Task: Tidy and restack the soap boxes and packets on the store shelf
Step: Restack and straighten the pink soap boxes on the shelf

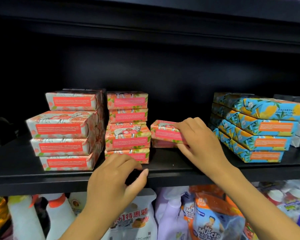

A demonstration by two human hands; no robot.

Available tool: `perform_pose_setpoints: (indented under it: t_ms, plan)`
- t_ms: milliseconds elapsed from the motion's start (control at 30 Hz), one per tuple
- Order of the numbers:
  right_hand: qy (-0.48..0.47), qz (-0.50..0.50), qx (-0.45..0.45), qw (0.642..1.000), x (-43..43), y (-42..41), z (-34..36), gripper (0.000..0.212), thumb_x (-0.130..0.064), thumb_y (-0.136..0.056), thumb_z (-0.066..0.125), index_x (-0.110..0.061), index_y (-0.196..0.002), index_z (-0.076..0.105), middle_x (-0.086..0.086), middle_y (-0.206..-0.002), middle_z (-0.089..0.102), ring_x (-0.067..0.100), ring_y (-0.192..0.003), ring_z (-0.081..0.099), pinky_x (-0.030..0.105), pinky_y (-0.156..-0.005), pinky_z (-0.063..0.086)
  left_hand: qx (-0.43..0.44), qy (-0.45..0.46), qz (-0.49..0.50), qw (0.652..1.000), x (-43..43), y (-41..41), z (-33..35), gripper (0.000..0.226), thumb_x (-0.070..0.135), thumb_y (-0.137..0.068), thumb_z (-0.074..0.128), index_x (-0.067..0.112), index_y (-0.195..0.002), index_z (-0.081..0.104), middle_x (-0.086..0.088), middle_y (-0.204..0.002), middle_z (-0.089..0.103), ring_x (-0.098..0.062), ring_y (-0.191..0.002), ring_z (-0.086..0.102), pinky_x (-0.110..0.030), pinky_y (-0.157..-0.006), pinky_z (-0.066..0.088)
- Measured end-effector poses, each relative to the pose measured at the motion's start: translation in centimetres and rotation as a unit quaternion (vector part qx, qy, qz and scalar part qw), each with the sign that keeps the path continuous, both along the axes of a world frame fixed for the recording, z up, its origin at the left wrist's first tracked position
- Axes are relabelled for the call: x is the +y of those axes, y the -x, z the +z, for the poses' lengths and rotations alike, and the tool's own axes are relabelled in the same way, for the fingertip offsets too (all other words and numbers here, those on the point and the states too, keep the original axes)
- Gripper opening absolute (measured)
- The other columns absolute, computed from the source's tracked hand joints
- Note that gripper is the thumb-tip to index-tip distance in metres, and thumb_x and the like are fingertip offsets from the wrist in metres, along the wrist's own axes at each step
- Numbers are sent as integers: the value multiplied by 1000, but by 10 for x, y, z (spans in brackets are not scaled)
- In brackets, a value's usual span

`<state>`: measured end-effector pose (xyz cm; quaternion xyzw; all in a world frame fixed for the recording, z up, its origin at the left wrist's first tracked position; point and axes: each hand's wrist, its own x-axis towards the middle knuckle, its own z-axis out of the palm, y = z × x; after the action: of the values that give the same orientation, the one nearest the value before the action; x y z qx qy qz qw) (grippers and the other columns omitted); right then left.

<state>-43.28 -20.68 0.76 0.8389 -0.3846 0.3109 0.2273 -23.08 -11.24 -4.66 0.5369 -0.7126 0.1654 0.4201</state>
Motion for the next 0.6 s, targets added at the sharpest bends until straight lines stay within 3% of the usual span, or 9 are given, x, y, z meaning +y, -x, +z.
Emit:
perform_pose_setpoints:
  t_ms: [67,167,233,300,367,467,533,600]
  plan:
    - [19,54,-54,997,14,9,0,36,-19,-82,68,-7,-114,59,7,-107,61,24,-98,55,31,-77,44,45,-30,-16,998,4,0,4,33,52,-83,48,27,-77,70,18,-76,63,-6,-75,59,-27,-59,50]
    - [105,105,-101,984,32,17,-3,33,-21,-87,61,-1,-113,61,11,-110,63,25,-105,56,33,-88,46,223,-57,-102,968,9,5,14,31,58,-79,49,37,-83,71,20,-81,68,-1,-80,63,-18,-67,50]
    - [165,131,-113,971,41,20,-4,31,-12,-84,63,2,-112,61,15,-112,63,29,-108,56,38,-95,45,343,-93,-178,918,9,13,26,35,62,-73,50,40,-87,72,13,-80,72,-3,-73,66,-15,-65,51]
    - [212,159,-103,959,47,20,-4,33,-7,-81,66,-2,-113,59,16,-113,63,30,-111,56,41,-98,43,448,-176,-260,837,9,19,35,44,67,-62,54,34,-82,75,-4,-75,74,-12,-62,68,-19,-58,54]
    - [253,189,-81,945,51,17,-5,30,-8,-83,66,-5,-111,56,15,-112,64,27,-112,56,41,-100,41,495,-238,-313,775,12,22,43,48,64,-56,61,25,-79,77,-12,-74,73,-17,-60,67,-22,-56,54]
    - [262,212,-47,940,54,12,-7,25,-14,-84,66,-6,-106,57,14,-111,65,25,-111,56,39,-101,40,478,-223,-337,780,17,26,44,42,49,-60,71,21,-91,76,-9,-87,74,-22,-73,69,-25,-66,56]
    - [200,211,-41,956,56,12,-6,39,-24,-82,70,-8,-113,54,11,-120,61,23,-119,52,40,-103,39,473,-185,-332,795,21,25,43,40,42,-61,72,21,-94,74,-6,-90,75,-20,-82,71,-21,-69,55]
    - [93,218,-92,967,60,14,-3,57,-38,-79,71,-12,-126,51,4,-133,52,16,-127,44,34,-105,36,442,-148,-316,826,23,25,41,36,40,-63,72,21,-95,73,-3,-93,75,-15,-88,71,-18,-72,53]
